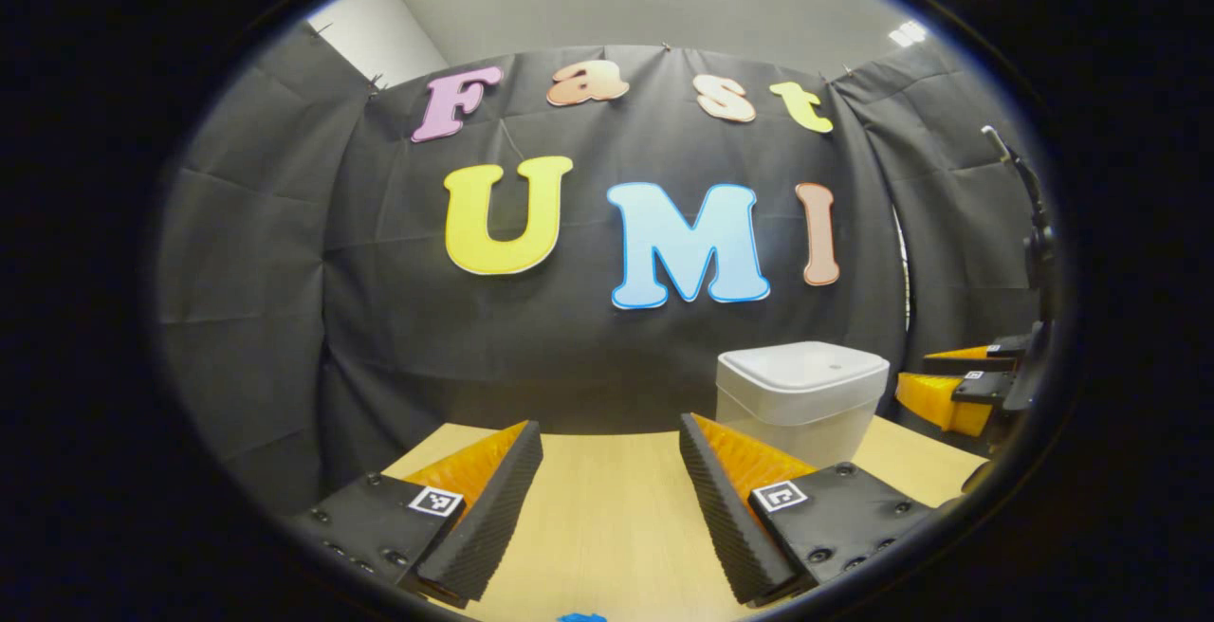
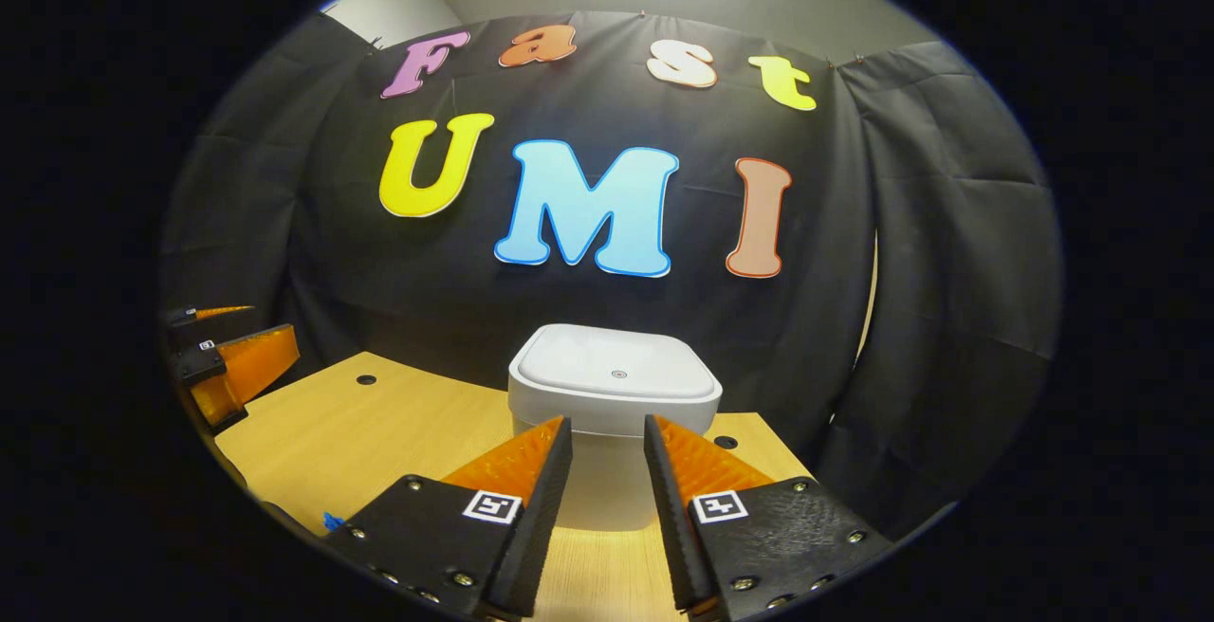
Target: Press the lid of the desktop garbage bin to open it, pick up the crumpled paper on the desktop and throw it into the bin, then pick up the pop can on the desktop and drop it into the bin, and finally close the garbage bin lid.
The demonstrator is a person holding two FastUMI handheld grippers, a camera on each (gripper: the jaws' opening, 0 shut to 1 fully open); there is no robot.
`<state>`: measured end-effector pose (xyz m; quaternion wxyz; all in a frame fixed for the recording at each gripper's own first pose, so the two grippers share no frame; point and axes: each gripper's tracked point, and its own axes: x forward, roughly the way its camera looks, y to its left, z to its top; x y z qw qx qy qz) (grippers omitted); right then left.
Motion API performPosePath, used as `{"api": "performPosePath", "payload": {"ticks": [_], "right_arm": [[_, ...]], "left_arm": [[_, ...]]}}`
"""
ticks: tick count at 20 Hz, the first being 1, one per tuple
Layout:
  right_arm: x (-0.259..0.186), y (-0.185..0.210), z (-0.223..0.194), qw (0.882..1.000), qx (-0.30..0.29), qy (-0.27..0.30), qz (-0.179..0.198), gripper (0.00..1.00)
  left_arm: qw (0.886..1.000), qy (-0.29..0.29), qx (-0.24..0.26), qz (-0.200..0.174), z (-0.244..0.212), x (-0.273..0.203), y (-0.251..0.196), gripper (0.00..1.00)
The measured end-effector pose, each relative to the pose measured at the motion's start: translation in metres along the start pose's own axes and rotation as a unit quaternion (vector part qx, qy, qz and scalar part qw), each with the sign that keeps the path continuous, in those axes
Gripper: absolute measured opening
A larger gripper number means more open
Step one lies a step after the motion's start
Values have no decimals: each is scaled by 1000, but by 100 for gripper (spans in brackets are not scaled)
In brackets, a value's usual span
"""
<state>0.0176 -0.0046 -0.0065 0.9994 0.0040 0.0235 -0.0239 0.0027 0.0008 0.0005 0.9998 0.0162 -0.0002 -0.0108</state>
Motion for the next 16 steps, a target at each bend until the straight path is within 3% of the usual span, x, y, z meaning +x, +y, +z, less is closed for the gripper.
{"api": "performPosePath", "payload": {"ticks": [2,3,4,5,10,16], "right_arm": [[0,-2,-4,1000,8,7,-1,28],[1,3,-5,1000,14,8,9,22],[-2,-3,-7,1000,18,13,-13,22],[1,-1,-9,999,28,14,2,2],[2,1,-11,998,48,23,17,1],[17,4,0,999,12,5,32,1]], "left_arm": [[1000,2,0,-4,-1,-2,-1,95],[1000,1,0,-5,0,-2,-1,95],[1000,1,1,-6,0,-1,-2,95],[1000,1,2,-7,0,-1,-2,95],[1000,1,4,-13,0,-1,-3,95],[1000,5,3,-18,-2,-1,-6,96]]}}
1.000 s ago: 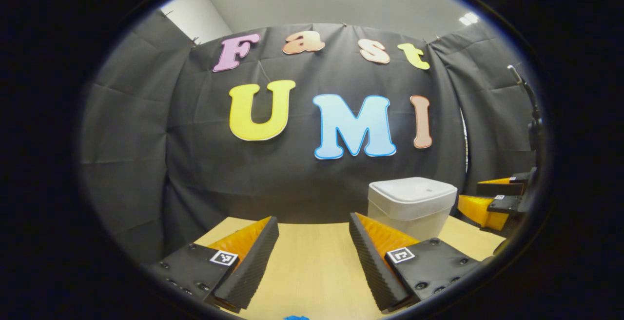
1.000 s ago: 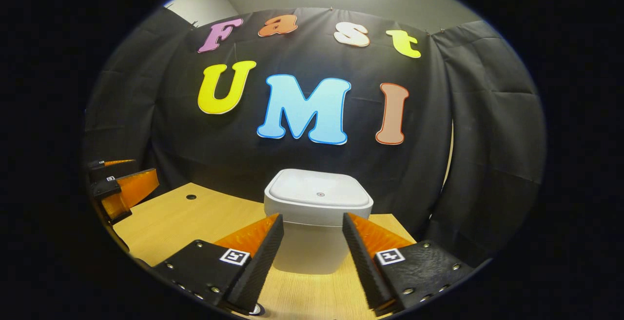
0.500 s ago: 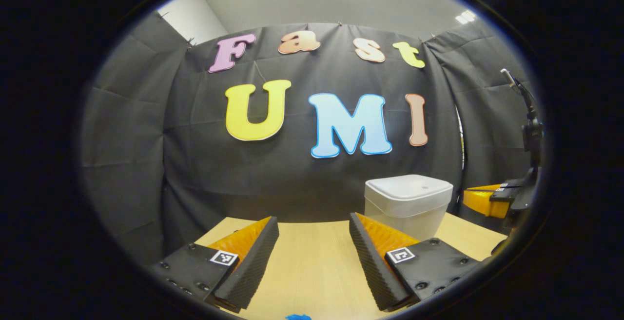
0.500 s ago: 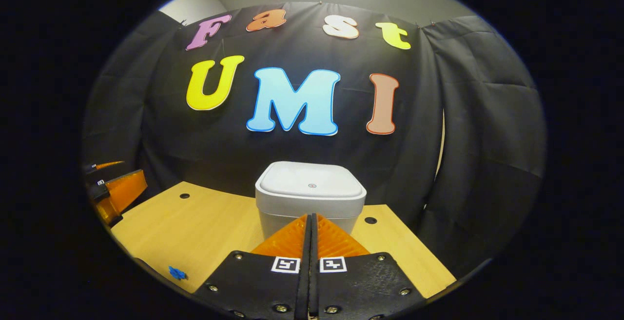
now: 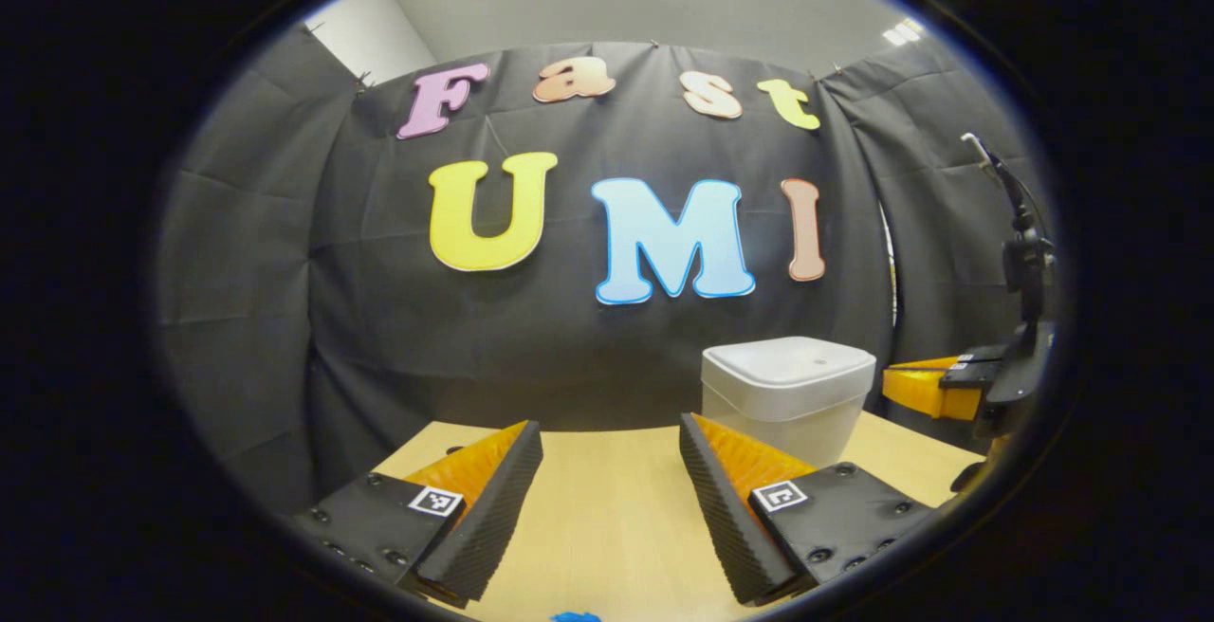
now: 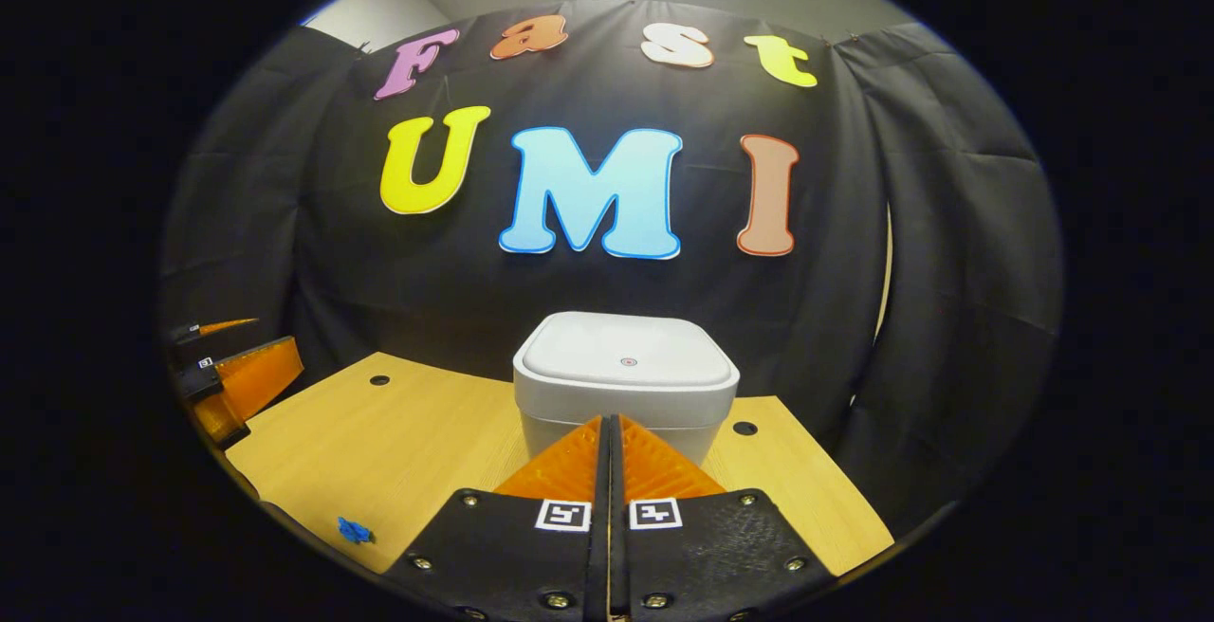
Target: Press the lid of the desktop garbage bin to open it, pick up the crumpled paper on the desktop and throw it into the bin, then pick up the pop can on the desktop and drop it into the bin, and finally close the garbage bin lid.
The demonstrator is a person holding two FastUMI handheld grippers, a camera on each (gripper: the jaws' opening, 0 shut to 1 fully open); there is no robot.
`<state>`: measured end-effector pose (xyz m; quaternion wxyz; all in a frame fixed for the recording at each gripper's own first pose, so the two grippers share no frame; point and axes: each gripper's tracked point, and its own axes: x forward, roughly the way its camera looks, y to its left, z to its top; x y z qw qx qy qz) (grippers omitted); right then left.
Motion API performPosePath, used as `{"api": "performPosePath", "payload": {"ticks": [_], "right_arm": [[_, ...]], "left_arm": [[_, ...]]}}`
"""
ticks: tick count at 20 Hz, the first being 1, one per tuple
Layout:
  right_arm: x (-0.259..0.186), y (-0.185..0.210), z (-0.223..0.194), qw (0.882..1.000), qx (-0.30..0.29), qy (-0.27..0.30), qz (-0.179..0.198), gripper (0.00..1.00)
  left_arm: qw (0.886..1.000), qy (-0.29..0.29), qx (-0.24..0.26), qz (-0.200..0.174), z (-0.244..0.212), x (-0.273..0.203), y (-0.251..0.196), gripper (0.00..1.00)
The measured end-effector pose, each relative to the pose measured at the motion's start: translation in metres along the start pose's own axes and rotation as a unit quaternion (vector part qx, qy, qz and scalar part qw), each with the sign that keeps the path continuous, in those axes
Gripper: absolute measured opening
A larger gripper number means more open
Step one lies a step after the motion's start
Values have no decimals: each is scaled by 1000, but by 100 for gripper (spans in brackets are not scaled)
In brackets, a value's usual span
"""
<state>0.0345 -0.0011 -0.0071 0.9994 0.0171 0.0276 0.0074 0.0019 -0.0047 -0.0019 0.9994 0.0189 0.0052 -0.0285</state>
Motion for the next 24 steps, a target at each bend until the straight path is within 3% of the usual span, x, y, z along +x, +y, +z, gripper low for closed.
{"api": "performPosePath", "payload": {"ticks": [8,19,24], "right_arm": [[50,-19,39,998,-10,-51,-29,0],[92,-29,8,997,65,31,-26,0],[95,-29,3,998,44,37,-6,1]], "left_arm": [[1000,10,2,23,-5,-1,9,95],[999,21,-3,46,-9,-4,14,95],[998,27,-8,48,-12,-3,12,95]]}}
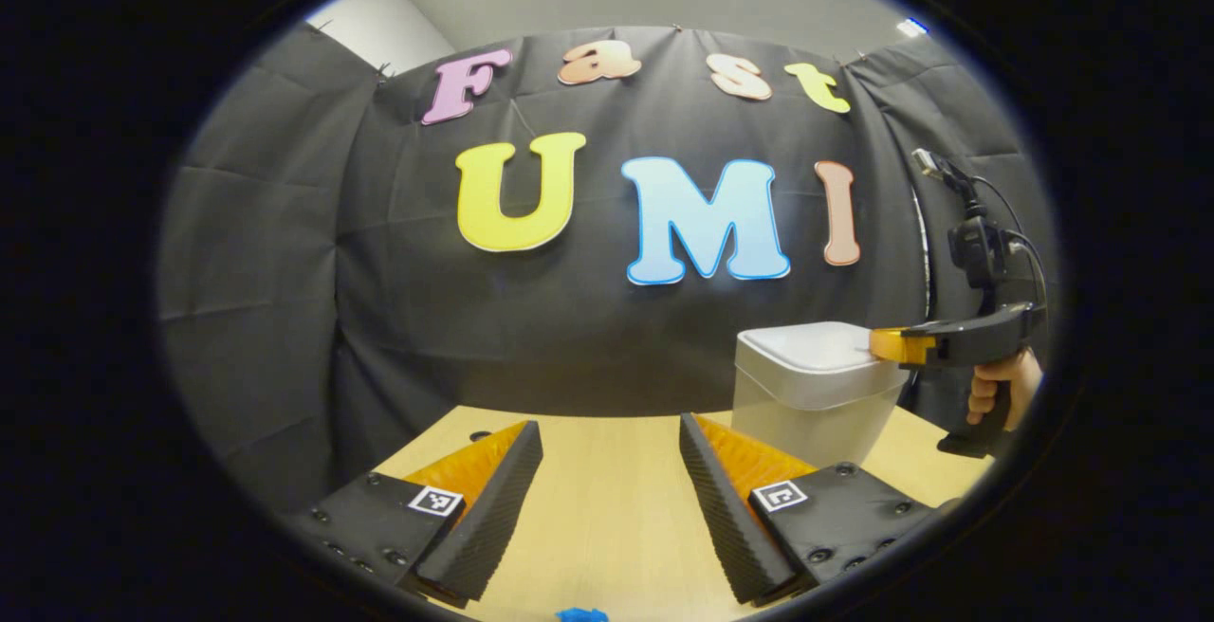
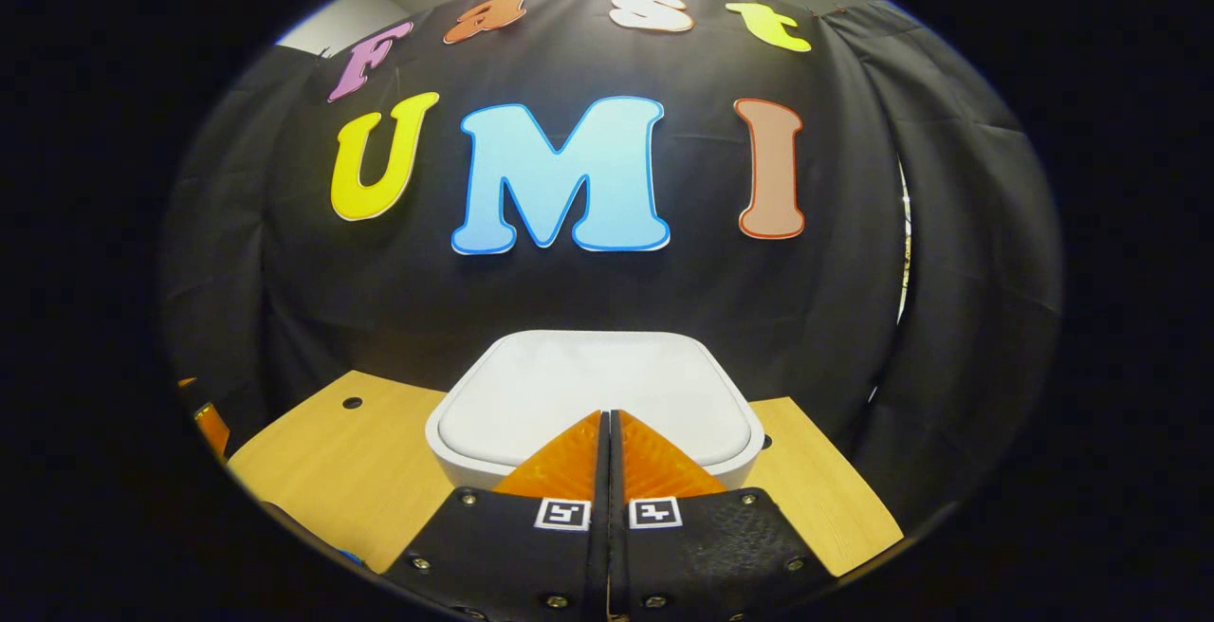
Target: Press the lid of the desktop garbage bin to open it, pick up the crumpled paper on the desktop and throw it into the bin, then pick up the pop can on the desktop and drop it into the bin, and finally close the garbage bin lid.
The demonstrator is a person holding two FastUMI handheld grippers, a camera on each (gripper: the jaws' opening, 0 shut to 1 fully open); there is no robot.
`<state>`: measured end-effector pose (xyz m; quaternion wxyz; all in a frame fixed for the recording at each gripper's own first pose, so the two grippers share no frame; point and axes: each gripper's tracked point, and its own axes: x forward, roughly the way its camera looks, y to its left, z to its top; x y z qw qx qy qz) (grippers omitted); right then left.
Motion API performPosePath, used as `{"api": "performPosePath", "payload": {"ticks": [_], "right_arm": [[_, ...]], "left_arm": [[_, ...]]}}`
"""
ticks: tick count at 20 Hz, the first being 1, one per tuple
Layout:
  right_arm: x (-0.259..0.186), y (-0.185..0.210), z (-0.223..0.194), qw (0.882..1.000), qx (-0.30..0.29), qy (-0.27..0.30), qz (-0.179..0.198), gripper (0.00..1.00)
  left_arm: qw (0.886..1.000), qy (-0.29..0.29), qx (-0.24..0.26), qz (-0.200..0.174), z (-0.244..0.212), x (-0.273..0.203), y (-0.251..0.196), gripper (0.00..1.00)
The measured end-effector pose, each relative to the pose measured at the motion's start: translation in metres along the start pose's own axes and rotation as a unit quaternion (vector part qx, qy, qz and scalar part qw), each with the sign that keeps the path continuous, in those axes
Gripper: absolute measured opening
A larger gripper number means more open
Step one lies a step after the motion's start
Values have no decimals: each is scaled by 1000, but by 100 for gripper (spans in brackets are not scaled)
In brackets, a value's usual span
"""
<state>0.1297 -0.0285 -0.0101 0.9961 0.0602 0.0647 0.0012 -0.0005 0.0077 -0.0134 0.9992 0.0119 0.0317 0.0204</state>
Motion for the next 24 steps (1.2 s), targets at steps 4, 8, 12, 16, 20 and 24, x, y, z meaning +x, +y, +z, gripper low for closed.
{"api": "performPosePath", "payload": {"ticks": [4,8,12,16,20,24], "right_arm": [[-2,1,3,1000,-19,-10,-1,1],[-4,-1,14,1000,-23,-22,-2,0],[-5,0,51,998,1,-64,19,0],[-8,-3,79,994,-11,-100,36,0],[-14,-9,92,992,-12,-117,40,0],[-23,-14,96,992,-16,-119,23,0]], "left_arm": [[1000,-1,1,-1,1,-1,-3,96],[1000,-3,8,8,2,-3,0,95],[999,7,11,39,0,-11,7,95],[997,9,17,77,0,-20,15,96],[996,14,11,85,-2,-22,12,96],[998,8,6,70,-1,-21,9,96]]}}
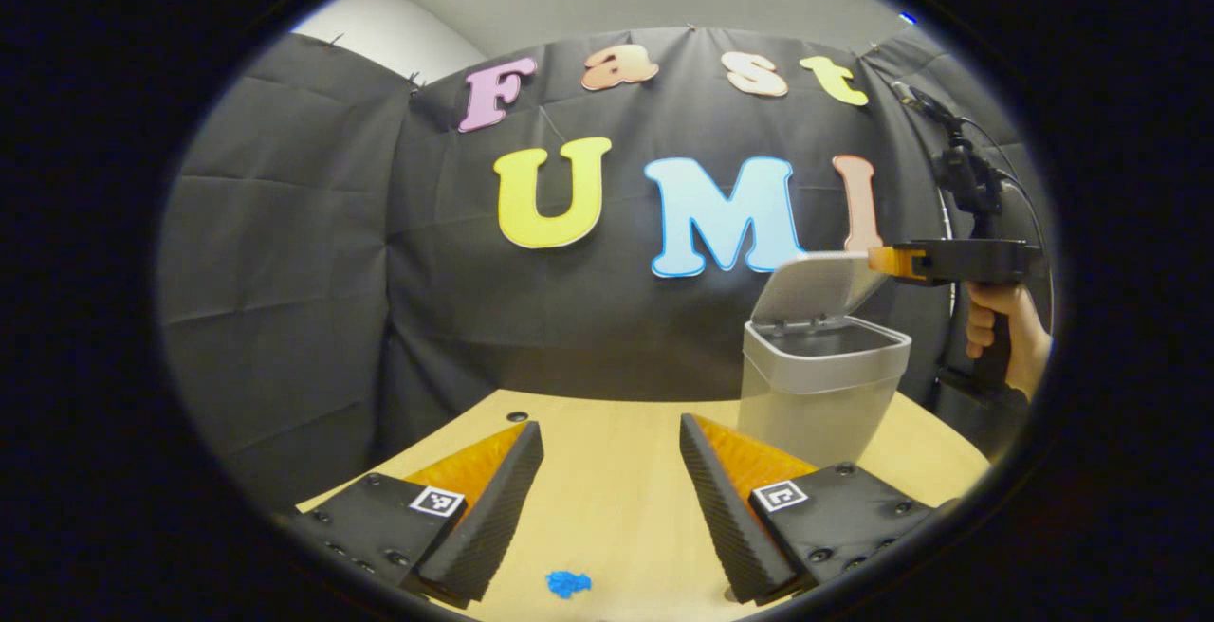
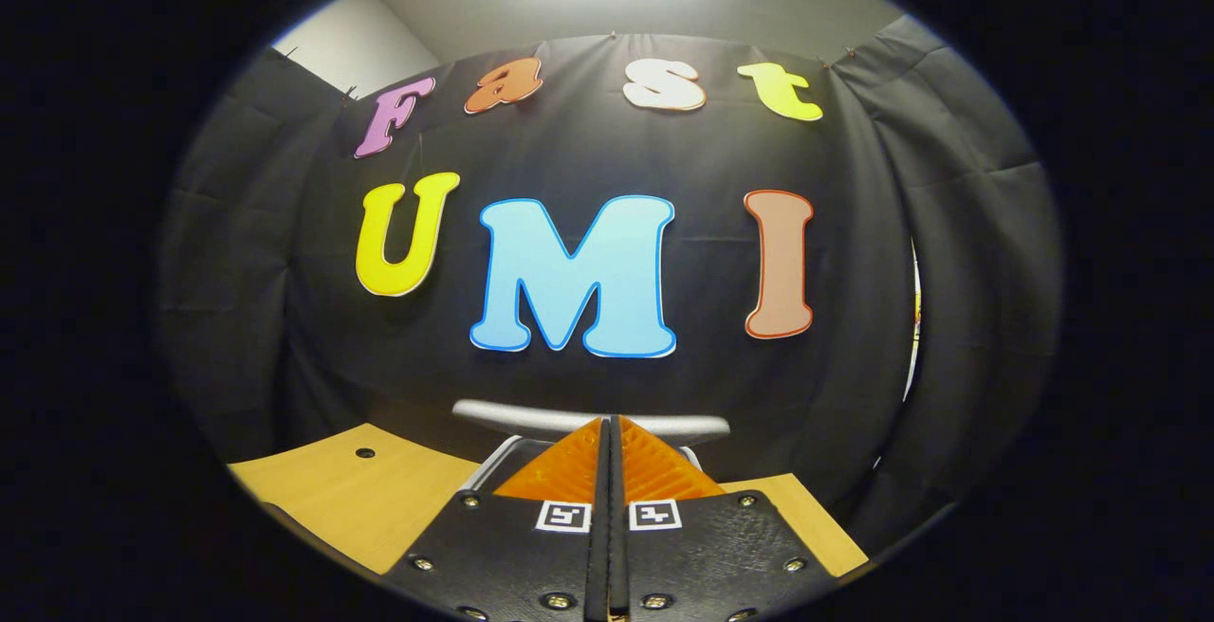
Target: Press the lid of the desktop garbage bin to open it, pick up the crumpled paper on the desktop and throw it into the bin, then pick up the pop can on the desktop and drop it into the bin, and finally close the garbage bin lid.
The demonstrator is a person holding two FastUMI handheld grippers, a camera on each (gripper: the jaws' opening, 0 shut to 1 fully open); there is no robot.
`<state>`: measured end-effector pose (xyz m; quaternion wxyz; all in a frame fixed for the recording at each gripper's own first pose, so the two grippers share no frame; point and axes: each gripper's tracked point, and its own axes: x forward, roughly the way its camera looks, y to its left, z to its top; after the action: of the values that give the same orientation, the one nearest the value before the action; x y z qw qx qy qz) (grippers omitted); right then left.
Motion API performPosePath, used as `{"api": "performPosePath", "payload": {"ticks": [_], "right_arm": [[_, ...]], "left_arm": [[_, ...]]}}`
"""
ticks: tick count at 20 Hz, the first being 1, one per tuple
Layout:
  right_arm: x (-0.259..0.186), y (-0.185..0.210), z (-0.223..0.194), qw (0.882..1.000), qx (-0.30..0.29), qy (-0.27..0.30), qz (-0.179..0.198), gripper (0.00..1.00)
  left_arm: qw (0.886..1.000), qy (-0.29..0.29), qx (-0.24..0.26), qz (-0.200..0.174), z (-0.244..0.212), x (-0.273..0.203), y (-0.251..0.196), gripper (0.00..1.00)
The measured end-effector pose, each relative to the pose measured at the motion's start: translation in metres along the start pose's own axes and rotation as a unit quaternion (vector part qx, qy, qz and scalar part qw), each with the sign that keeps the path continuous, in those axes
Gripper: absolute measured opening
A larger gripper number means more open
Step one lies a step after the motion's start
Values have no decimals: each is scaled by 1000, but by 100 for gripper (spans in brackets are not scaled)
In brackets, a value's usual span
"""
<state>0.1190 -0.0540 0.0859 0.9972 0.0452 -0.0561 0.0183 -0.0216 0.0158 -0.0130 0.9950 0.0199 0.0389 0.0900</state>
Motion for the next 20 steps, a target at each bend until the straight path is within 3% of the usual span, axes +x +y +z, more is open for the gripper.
{"api": "performPosePath", "payload": {"ticks": [12,18,20], "right_arm": [[-68,32,-15,1000,4,10,-16,0],[-116,41,-17,998,10,-1,-59,1],[-131,41,-20,997,6,2,-76,8]], "left_arm": [[999,26,13,-36,-14,-4,6,94],[995,53,40,-77,-30,-12,10,95],[993,63,40,-94,-38,-15,6,96]]}}
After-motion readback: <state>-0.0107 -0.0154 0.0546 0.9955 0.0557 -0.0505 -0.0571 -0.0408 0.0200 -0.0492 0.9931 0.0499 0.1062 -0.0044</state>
